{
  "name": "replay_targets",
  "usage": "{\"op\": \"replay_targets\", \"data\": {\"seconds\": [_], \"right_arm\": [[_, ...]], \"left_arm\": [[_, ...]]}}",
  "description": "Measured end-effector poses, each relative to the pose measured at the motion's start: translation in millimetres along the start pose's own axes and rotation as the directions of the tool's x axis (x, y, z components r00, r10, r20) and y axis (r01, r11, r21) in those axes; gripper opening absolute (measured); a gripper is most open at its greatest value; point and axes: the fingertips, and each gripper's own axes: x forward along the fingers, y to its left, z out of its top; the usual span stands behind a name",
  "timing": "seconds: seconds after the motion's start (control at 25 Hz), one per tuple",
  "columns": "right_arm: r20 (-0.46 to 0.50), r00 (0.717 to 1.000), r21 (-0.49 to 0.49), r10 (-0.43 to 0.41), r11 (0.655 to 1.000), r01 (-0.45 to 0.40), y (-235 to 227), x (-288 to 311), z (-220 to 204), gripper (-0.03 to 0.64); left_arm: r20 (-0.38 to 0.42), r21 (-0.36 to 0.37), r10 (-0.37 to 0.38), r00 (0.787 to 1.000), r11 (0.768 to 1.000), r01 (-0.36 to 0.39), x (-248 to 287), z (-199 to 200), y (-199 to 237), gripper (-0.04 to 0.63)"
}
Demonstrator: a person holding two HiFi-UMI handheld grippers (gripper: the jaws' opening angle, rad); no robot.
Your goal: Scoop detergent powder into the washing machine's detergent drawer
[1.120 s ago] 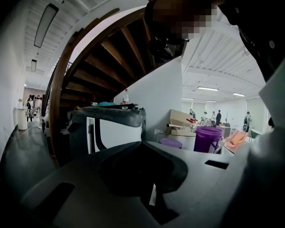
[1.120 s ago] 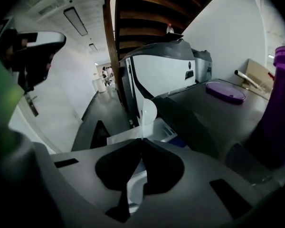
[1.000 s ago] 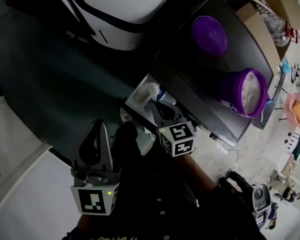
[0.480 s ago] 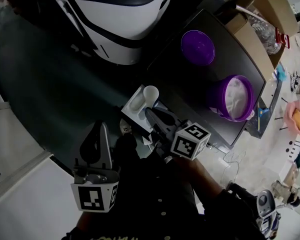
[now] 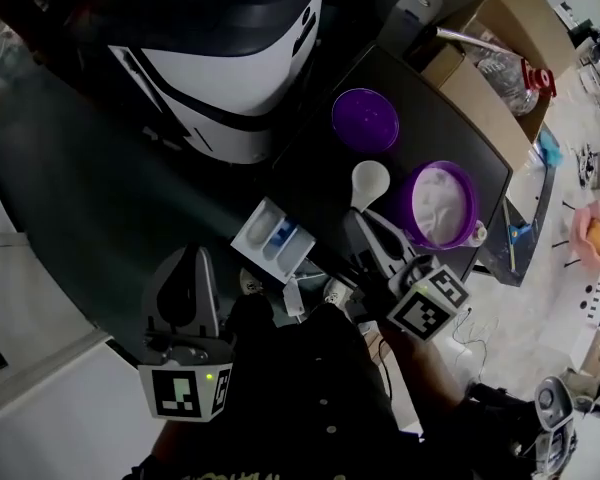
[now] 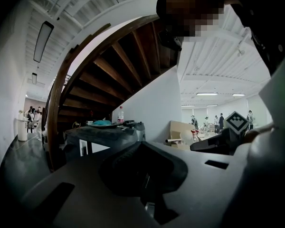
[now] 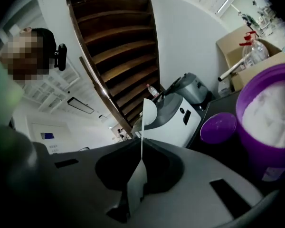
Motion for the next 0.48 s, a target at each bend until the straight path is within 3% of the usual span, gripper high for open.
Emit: {"op": "replay_targets", "data": {"seconds": [0.48], "right_arm": [[0.25, 0.956, -0.159, -0.156, 0.967, 0.199, -23, -98, 101, 0.032]], "left_arm": [[0.105, 0.062, 0.019, 0.994, 0.998, -0.025, 13, 52, -12, 0.015]]}}
